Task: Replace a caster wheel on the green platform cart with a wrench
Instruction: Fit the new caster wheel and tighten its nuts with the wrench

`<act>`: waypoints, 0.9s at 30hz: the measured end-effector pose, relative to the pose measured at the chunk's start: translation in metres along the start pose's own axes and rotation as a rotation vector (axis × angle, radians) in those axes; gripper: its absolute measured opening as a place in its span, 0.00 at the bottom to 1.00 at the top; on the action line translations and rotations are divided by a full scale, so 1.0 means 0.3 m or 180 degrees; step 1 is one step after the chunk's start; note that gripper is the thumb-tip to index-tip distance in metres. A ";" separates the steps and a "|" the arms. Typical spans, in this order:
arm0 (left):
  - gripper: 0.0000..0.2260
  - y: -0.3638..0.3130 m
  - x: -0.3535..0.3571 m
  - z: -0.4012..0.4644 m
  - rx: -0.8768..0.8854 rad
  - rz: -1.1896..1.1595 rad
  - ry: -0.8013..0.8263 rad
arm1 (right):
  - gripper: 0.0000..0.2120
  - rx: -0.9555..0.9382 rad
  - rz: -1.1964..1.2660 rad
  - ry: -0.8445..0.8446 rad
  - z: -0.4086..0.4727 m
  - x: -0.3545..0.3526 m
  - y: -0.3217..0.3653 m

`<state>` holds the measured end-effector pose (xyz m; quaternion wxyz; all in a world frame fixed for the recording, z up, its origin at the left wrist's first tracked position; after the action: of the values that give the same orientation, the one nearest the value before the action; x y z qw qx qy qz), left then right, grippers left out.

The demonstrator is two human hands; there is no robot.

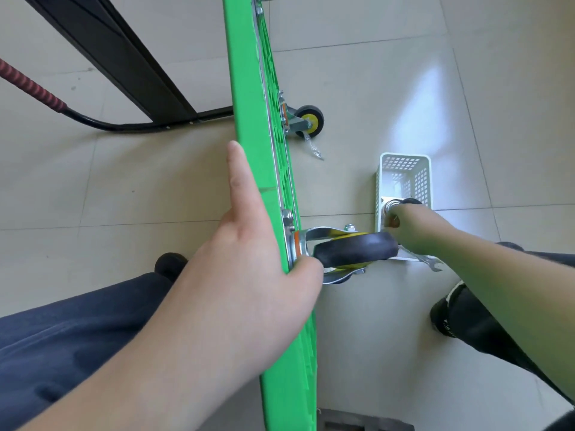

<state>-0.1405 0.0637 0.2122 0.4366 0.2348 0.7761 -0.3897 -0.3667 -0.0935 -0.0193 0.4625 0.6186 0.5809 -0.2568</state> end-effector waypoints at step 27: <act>0.25 0.102 0.075 0.015 -0.0790 -0.2235 0.0767 | 0.05 -0.0732 0.1338 0.0059 -0.317 -0.467 0.502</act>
<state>-0.1282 0.0783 0.1791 0.2075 -0.0556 0.8962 -0.3882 -0.2707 -0.0626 0.1837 0.5679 0.6716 0.4690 -0.0813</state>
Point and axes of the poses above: each hand's wrist, its own z-axis towards the middle knuckle, its own x-axis out of the palm, y = z × x, the point moved 3 cm from there along z, towards the middle knuckle, and after that the axes turned 14 degrees about -y, right-handed, at the moved point
